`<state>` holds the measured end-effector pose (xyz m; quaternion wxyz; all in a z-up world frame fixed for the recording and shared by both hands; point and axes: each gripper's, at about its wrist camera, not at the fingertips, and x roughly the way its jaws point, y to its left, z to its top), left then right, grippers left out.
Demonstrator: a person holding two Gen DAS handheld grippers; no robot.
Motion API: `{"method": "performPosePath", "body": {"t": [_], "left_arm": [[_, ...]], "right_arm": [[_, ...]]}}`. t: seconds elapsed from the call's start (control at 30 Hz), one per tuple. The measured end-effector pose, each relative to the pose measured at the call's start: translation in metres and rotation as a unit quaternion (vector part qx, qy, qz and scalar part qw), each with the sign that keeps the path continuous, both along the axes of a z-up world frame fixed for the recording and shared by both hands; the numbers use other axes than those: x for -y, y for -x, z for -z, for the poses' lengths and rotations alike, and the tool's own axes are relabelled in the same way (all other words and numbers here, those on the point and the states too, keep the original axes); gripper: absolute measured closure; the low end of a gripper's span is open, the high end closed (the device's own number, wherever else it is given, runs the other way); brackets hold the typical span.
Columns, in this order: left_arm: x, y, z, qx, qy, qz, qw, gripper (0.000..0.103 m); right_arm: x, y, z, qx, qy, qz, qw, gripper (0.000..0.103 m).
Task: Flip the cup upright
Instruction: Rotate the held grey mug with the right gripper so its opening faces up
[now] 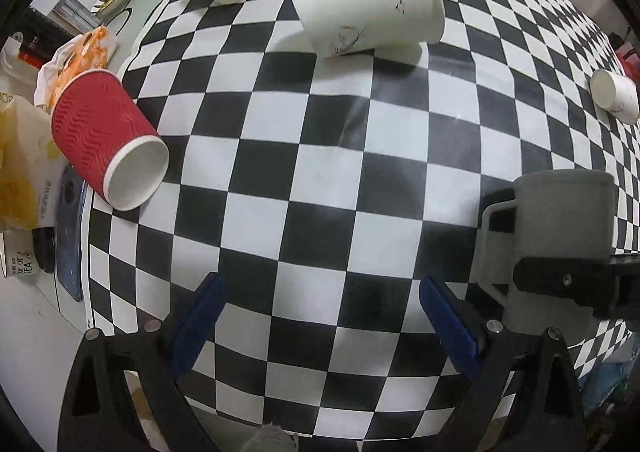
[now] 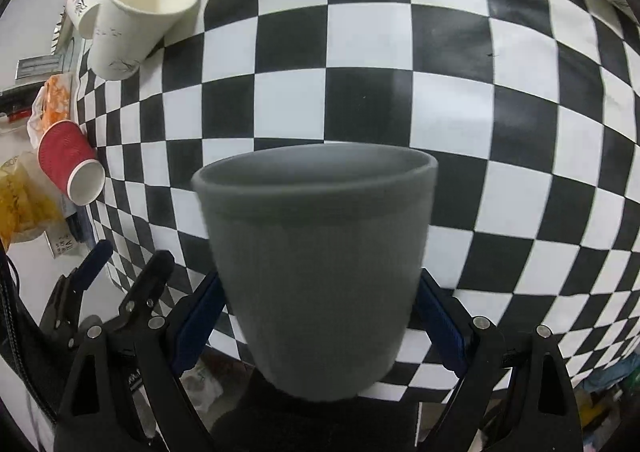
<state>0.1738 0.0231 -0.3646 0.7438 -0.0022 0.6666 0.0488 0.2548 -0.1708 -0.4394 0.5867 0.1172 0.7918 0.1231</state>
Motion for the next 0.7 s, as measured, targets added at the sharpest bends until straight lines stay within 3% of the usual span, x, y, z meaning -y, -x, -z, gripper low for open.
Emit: {"method": "performPosePath", "body": {"t": [0.1, 0.3, 0.43, 0.53, 0.63, 0.7], "left_arm": [[-0.001, 0.001, 0.003, -0.004, -0.001, -0.003, 1.0000, 0.005], [0.003, -0.002, 0.002, -0.003, -0.001, -0.002, 1.0000, 0.005], [0.010, -0.009, 0.000, 0.002, 0.003, -0.002, 1.0000, 0.005], [0.015, -0.019, 0.000, 0.006, 0.006, -0.002, 1.0000, 0.005], [0.020, -0.030, 0.001, 0.011, 0.010, -0.004, 0.9999, 0.005], [0.020, -0.039, 0.002, 0.016, 0.009, -0.005, 0.9998, 0.005]], "right_arm": [[0.000, -0.001, 0.005, 0.002, -0.005, 0.006, 1.000, 0.019], [0.005, -0.006, -0.003, 0.045, -0.016, 0.028, 0.998, 0.019], [0.011, -0.008, -0.022, 0.124, -0.012, 0.046, 0.991, 0.019], [0.023, -0.012, -0.038, 0.200, -0.010, 0.070, 0.977, 0.019], [0.038, -0.020, -0.046, 0.249, -0.010, 0.099, 0.963, 0.019], [0.041, -0.027, -0.052, 0.301, 0.006, 0.110, 0.947, 0.019]]}}
